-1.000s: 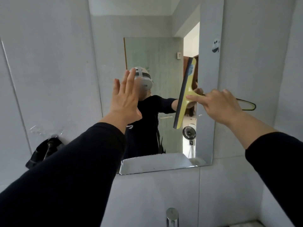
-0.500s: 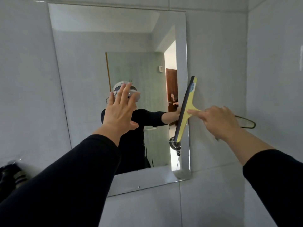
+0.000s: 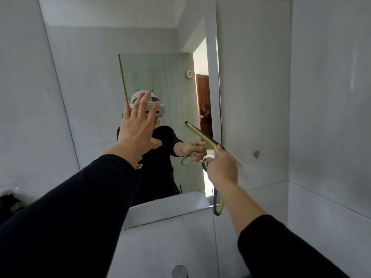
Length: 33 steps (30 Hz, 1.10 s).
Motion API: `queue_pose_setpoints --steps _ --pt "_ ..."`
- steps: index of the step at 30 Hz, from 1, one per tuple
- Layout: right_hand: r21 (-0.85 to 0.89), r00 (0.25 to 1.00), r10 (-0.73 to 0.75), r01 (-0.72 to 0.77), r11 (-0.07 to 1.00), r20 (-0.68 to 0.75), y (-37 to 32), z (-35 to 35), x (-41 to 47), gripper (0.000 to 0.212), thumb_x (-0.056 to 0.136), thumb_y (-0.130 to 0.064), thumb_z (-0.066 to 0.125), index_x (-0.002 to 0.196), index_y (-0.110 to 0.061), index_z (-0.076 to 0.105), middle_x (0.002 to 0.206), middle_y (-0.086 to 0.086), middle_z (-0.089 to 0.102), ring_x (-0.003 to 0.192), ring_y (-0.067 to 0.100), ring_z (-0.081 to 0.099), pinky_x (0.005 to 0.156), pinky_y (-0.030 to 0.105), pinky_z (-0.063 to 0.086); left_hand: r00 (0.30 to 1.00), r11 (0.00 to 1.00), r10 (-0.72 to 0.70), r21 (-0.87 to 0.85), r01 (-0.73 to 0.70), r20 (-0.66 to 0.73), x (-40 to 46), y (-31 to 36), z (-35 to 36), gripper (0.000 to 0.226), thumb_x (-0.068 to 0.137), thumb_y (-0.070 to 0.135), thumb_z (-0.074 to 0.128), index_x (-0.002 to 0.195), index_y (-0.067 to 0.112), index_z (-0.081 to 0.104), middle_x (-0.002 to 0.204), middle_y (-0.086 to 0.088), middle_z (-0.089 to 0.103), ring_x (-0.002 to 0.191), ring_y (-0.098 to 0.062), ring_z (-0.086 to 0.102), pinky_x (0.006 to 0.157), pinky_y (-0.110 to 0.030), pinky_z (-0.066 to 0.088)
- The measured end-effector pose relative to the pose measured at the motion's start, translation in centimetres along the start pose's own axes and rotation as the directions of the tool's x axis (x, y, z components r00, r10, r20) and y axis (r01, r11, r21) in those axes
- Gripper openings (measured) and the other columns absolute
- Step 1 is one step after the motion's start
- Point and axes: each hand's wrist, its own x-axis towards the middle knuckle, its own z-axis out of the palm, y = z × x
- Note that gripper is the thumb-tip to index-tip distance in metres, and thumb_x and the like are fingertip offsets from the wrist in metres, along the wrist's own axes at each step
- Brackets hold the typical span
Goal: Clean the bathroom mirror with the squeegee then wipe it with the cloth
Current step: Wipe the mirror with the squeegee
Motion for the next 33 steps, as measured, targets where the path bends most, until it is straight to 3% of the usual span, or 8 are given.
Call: queue_pose_setpoints --steps 4,7,11,14,16,22,26,33 --pt "0.024 0.998 0.056 -0.056 0.998 -0.004 0.4 1.9 -2.2 0.058 0.098 -0.005 0.029 0.15 -0.03 0.024 0.135 0.009 0.053 0.11 0.027 0.057 0.067 0.027 0.039 1.0 1.0 0.012 0.003 -0.012 0.024 -0.3 0.3 0.3 0.113 0.068 0.05 0.075 0.149 0.015 0.005 0.158 -0.014 -0.01 0.147 -0.032 -0.01 0.116 -0.055 0.006" --pt "0.063 0.998 0.067 -0.068 0.996 0.009 0.2 1.3 -2.5 0.052 0.099 -0.009 0.029 0.148 -0.027 0.032 0.136 0.009 0.053 0.113 0.028 0.056 0.071 0.025 0.037 0.999 1.0 0.031 0.003 -0.031 0.018 -0.5 0.0 -0.2 0.11 0.07 0.053 0.072 0.149 0.017 0.005 0.159 -0.013 -0.009 0.147 -0.03 -0.01 0.116 -0.056 0.004" --pt "0.128 0.989 0.141 -0.135 0.983 -0.037 -0.4 -0.5 -2.3 0.033 0.098 -0.018 0.041 0.129 -0.018 0.054 0.108 0.008 0.063 0.071 0.015 0.056 0.051 0.023 0.035 1.0 1.0 0.022 0.009 -0.022 -0.021 -1.6 -2.0 -0.4 0.108 0.07 0.058 0.067 0.151 0.023 0.005 0.16 -0.01 -0.008 0.147 -0.028 -0.008 0.115 -0.057 0.0" --pt "0.267 0.951 0.297 -0.266 0.926 -0.084 -0.6 -0.5 -2.4 0.029 0.092 -0.011 0.051 0.119 -0.006 0.044 0.113 0.015 0.06 0.089 0.031 0.062 0.06 0.033 0.044 0.999 1.0 0.004 0.015 -0.003 -0.051 -2.7 -4.0 -0.7 0.109 0.068 0.06 0.069 0.151 0.023 0.008 0.16 -0.011 -0.004 0.147 -0.028 -0.004 0.114 -0.059 0.001" --pt "0.364 0.918 0.383 -0.322 0.874 -0.106 -0.8 -0.1 -2.7 0.028 0.089 -0.003 0.05 0.117 -0.003 0.048 0.117 0.018 0.06 0.101 0.036 0.061 0.072 0.037 0.05 0.999 1.0 -0.016 0.016 0.017 -0.048 -3.4 -5.2 -0.8 0.111 0.067 0.061 0.069 0.151 0.024 0.007 0.16 -0.011 -0.003 0.147 -0.029 -0.003 0.114 -0.059 0.002" --pt "0.553 0.854 0.479 -0.303 0.776 -0.204 -1.2 1.7 -3.3 0.025 0.089 0.001 0.047 0.102 -0.006 0.068 0.106 0.012 0.068 0.093 0.028 0.064 0.073 0.03 0.051 0.999 0.998 -0.03 0.055 0.029 0.017 -4.6 -8.1 -0.5 0.117 0.065 0.058 0.075 0.152 0.021 0.007 0.16 -0.012 -0.008 0.147 -0.03 -0.005 0.115 -0.056 0.01" --pt "0.583 0.833 0.508 -0.304 0.753 -0.221 -1.8 3.3 -3.9 0.024 0.09 0.0 0.048 0.098 -0.006 0.07 0.102 0.01 0.07 0.084 0.023 0.062 0.071 0.03 0.05 1.0 0.997 -0.009 0.075 0.007 0.028 -4.5 -8.6 -0.1 0.123 0.064 0.063 0.074 0.153 0.022 -0.001 0.159 -0.012 -0.013 0.147 -0.03 -0.009 0.117 -0.055 0.011" --pt "0.575 0.845 0.503 -0.322 0.752 -0.184 -3.0 5.6 -6.3 0.028 0.088 0.002 0.047 0.096 -0.011 0.069 0.106 0.007 0.069 0.093 0.027 0.066 0.079 0.036 0.056 1.0 0.996 0.002 0.086 -0.003 0.014 -4.5 -8.7 0.3 0.122 0.065 0.065 0.071 0.151 0.023 -0.004 0.159 -0.011 -0.014 0.147 -0.03 -0.009 0.116 -0.056 0.012"
